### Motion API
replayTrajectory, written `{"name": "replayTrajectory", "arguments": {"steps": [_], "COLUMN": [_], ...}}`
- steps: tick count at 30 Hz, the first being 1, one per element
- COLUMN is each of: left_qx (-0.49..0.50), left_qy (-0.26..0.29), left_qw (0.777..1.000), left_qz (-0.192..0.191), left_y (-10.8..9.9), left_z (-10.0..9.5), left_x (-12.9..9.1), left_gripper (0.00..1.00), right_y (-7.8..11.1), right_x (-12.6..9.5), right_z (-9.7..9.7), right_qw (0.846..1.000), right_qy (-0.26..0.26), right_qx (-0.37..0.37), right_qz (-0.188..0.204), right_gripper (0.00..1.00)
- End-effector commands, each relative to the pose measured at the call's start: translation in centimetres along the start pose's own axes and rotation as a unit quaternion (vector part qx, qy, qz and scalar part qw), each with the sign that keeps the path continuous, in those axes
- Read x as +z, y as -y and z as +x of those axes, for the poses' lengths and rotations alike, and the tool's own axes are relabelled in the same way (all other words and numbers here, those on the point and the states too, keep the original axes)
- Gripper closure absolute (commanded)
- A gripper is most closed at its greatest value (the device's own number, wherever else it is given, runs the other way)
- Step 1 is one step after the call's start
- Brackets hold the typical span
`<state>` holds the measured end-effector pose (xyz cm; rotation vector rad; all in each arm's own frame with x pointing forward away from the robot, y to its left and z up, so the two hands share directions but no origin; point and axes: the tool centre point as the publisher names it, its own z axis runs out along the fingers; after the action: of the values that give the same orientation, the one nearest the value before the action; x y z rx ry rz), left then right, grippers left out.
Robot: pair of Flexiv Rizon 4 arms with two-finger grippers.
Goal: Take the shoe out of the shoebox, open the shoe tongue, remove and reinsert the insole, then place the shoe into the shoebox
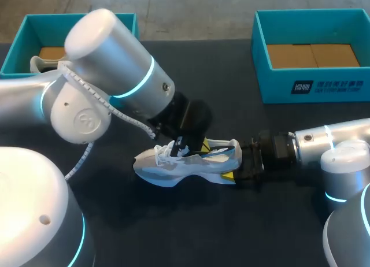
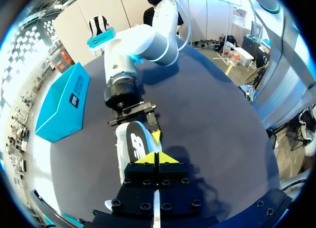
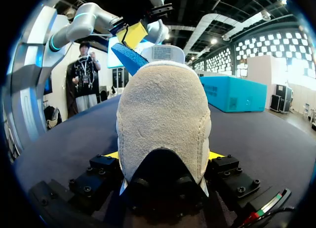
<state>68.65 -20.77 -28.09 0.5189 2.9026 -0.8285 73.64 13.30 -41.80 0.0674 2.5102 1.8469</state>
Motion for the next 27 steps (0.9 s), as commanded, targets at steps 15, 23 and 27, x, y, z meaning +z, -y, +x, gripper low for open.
{"name": "replayTrajectory", "arguments": {"steps": [15,23,27], "left_qx": [0.009,0.004,0.0], "left_qy": [0.031,0.052,0.057], "left_qw": [0.999,0.998,0.998], "left_qz": [-0.011,-0.022,-0.023], "left_y": [-0.3,-0.2,-0.3], "left_z": [3.3,3.3,2.9], "left_x": [-2.2,-1.3,-0.5], "left_gripper": [0.63,0.55,0.57], "right_y": [0.1,0.1,0.1], "right_x": [0.2,0.2,0.2], "right_z": [0.1,0.1,0.1], "right_qw": [1.0,1.0,1.0], "right_qy": [0.001,0.001,0.001], "right_qx": [0.0,0.0,0.0], "right_qz": [0.002,0.002,0.002], "right_gripper": [1.0,1.0,1.0]}}
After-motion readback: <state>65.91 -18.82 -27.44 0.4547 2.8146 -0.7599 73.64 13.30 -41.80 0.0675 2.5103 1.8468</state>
